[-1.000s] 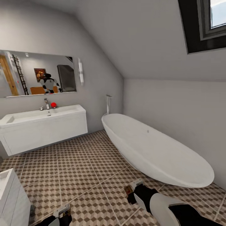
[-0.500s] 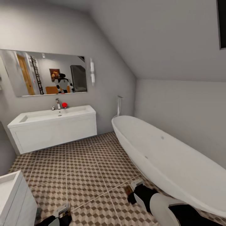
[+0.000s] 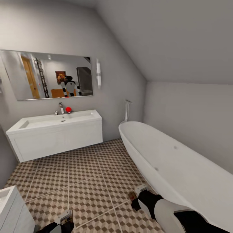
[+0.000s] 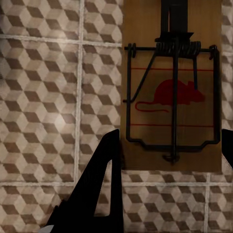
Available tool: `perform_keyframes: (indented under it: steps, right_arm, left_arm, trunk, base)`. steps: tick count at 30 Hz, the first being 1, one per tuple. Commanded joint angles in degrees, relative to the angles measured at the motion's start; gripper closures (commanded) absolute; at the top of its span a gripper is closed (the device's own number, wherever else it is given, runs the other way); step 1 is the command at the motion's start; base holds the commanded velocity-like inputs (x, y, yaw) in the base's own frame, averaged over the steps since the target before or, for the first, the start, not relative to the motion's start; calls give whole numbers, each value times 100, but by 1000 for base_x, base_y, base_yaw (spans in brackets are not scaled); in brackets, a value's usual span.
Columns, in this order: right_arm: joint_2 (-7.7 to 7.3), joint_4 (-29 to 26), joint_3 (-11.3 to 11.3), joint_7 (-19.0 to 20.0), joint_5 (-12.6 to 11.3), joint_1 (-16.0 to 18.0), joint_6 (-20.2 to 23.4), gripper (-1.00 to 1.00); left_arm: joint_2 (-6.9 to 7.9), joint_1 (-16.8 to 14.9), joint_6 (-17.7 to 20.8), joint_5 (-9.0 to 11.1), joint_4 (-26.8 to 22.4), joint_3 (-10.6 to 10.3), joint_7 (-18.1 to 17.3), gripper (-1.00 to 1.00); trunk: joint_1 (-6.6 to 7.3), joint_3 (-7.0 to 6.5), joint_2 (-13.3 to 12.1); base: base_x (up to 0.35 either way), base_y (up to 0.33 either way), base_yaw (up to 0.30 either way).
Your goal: Take the four mousetraps from the cabinet in the bathroom and place them on the bathroom floor. Make sure all four end up on the same floor surface, and ensure that at least two of them are either under or directly next to the same bathroom sink.
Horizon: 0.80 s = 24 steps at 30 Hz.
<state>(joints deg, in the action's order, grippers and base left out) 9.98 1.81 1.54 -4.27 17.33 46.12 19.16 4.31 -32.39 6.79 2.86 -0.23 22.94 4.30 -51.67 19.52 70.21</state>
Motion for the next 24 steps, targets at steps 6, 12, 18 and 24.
perform_keyframes:
  steps: [6,12,18,24]
  right_arm:
    - [2,13,12,-30,12,7,4,100]
    - [2,11,13,-30,12,7,2,100]
    - [2,11,13,-30,15,10,0,100]
    - [2,12,13,-31,10,8,0,100]
  left_arm:
    - [0,-4,24,21,-3,9,19,100]
    - [0,-4,24,21,-3,9,19,100]
    - [0,-3,24,21,-3,9,19,100]
    - [0,-4,24,21,-3,9,19,100]
  trunk:
    - [-3,7,4]
    - [-3,7,4]
    - [-3,7,4]
    - [-3,7,4]
  base:
    - [323,0,257]
    - [323,0,271]
    - [323,0,273]
    - [323,0,273]
